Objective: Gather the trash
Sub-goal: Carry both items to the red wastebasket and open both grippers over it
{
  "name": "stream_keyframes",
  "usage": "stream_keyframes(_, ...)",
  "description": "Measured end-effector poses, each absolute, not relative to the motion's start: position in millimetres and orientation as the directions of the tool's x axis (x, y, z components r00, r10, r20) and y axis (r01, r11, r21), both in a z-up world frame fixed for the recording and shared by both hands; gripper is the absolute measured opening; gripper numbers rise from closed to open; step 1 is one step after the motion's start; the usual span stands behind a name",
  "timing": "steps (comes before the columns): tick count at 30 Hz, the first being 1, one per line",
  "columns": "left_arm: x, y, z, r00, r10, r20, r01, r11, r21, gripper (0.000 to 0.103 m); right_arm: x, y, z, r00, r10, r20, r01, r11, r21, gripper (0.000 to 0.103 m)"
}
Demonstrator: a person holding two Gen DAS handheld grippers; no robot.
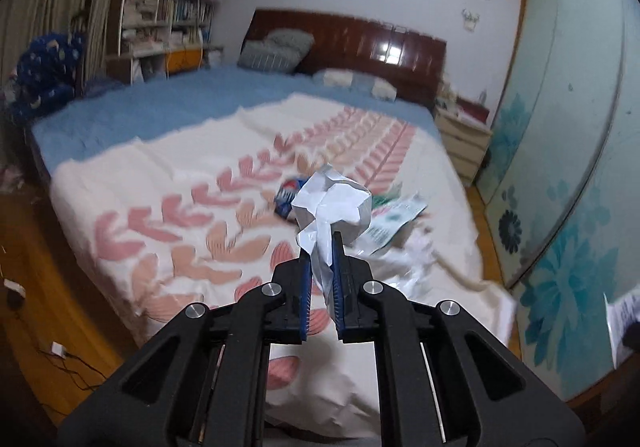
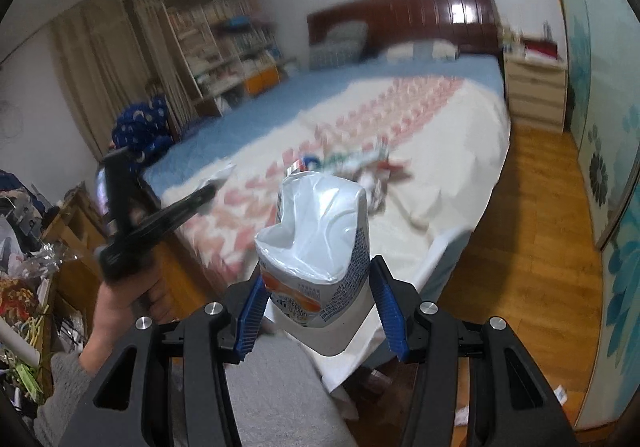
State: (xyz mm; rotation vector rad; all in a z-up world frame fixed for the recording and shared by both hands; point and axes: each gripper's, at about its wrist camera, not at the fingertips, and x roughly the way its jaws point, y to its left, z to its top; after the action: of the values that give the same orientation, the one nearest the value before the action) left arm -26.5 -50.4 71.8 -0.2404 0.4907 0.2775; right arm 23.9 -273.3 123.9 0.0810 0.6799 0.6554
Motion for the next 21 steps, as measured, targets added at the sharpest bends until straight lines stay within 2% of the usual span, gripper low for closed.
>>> stream_keyframes(2,-37.3,-77.1,97.8,0.869,0.191,-0.457,-0.281,0.950,-0.137,0.009,17.6,-299.0,141.2,0.629,0.569,-0.530,-0.523,0.814,0.253,0.051)
stream_keyframes(5,-42.1,-120.5,123.9,0.884,0.128,-0.449,-0.205,0.971,-0.127,0.009,11.0,-352.6,152.7,0.689,0.494,-0.530,-0.458,0.864,0.210,0.051)
stream_keyframes(9,-33.1,-215.8,140.6,0.873,-0.126,-0.471,0.045,0.983,-0.179,0.009,5.8,-437.1,133.7,0.742,0.301,-0.599,-0.294,0.949,0.111,0.051)
stream_keyframes(10,-22.2,-248.4,136.1,0.837,-0.228,-0.497,0.144,0.969,-0.203,0.009,5.3,-463.8,119.4,0.730,0.244,-0.638,-0.236,0.967,0.099,0.051)
stream_keyframes(13,14.2,-342.6,94.7,0.660,-0.431,-0.616,0.364,0.900,-0.239,0.009,-1.6,-537.3,64.0,0.646,0.110,-0.755,-0.069,0.994,0.086,0.051)
stream_keyframes(15,39.2,-399.1,51.5,0.511,-0.479,-0.713,0.445,0.858,-0.257,0.009,-10.4,-582.1,22.4,0.577,0.052,-0.815,0.038,0.995,0.091,0.051)
stream_keyframes(16,52.4,-430.6,20.5,0.406,-0.477,-0.779,0.469,0.841,-0.271,0.009,-17.3,-603.0,-3.2,0.525,0.021,-0.851,0.090,0.993,0.080,0.051)
stream_keyframes(19,71.7,-501.5,-61.2,0.187,-0.425,-0.886,0.525,0.805,-0.276,0.009,-36.4,-647.5,-69.5,0.392,0.013,-0.920,0.216,0.971,0.105,0.051)
stream_keyframes(21,74.6,-529.5,-108.7,0.086,-0.368,-0.926,0.538,0.799,-0.267,0.008,-45.5,-661.7,-107.6,0.334,0.036,-0.942,0.273,0.953,0.133,0.051)
